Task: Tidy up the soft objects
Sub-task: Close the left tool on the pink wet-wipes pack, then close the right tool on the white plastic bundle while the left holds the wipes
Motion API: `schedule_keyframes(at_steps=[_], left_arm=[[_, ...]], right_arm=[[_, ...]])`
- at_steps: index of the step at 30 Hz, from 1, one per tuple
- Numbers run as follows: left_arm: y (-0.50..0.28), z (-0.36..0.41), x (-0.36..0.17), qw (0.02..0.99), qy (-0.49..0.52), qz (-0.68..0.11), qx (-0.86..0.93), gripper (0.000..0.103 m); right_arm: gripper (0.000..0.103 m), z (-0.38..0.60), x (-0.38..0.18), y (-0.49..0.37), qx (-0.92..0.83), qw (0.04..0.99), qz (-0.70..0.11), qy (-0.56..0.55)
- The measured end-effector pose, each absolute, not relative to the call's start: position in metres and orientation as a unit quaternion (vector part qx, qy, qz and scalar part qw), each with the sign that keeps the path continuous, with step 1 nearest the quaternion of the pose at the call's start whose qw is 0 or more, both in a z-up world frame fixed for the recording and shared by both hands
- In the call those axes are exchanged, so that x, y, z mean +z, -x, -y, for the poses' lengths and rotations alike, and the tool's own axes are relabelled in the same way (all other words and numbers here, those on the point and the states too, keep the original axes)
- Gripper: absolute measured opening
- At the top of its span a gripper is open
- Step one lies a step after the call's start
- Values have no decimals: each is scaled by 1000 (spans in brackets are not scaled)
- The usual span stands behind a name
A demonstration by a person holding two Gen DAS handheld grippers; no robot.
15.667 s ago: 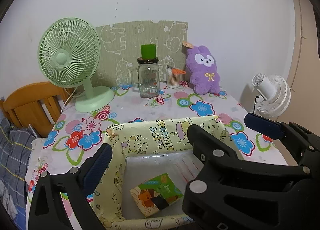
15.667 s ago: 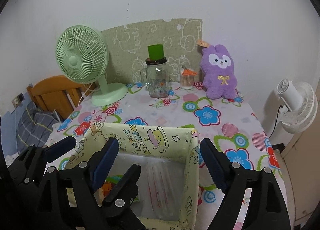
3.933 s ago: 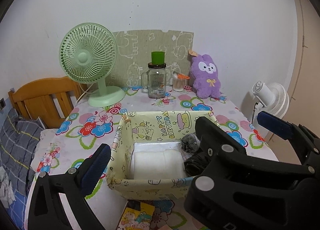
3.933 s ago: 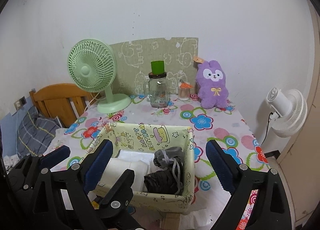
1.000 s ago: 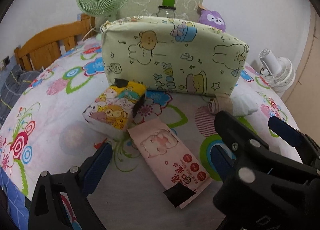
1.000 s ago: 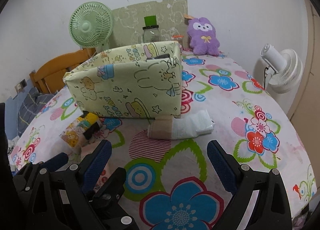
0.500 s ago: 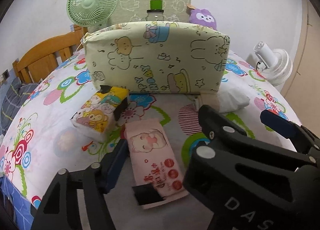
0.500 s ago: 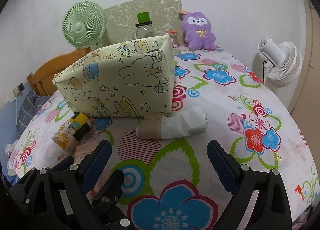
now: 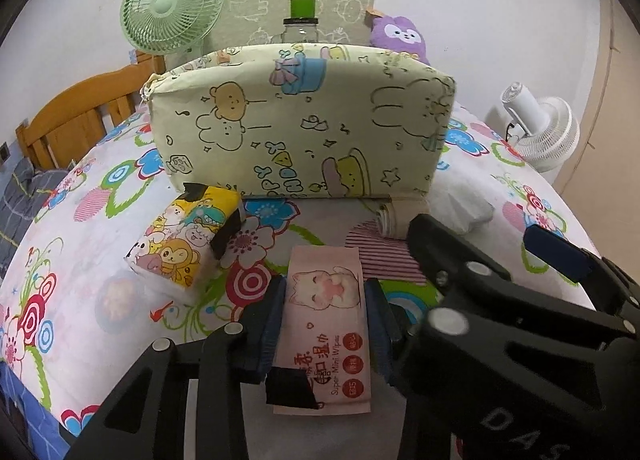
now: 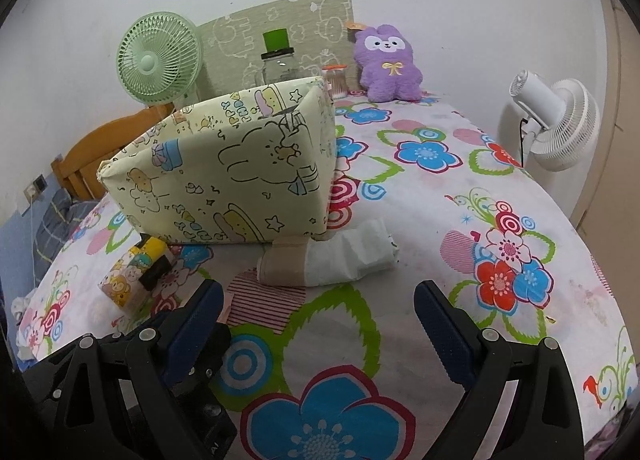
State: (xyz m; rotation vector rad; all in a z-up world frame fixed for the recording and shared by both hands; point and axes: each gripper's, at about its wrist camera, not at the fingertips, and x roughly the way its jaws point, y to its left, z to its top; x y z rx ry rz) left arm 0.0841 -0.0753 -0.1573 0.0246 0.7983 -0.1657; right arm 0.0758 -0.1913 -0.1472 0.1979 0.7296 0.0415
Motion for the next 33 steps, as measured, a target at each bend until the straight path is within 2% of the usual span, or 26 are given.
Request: schedule_keyframes(at_steps=[28, 33], left_arm=[[-131, 88, -154, 913, -23, -399, -78, 40], [-132, 89, -156, 912, -28, -401, -77, 40]], right_arm=[[98, 204, -157, -125, 4, 909, -405, -99], [85, 201, -162, -132, 8, 903, -419, -92]])
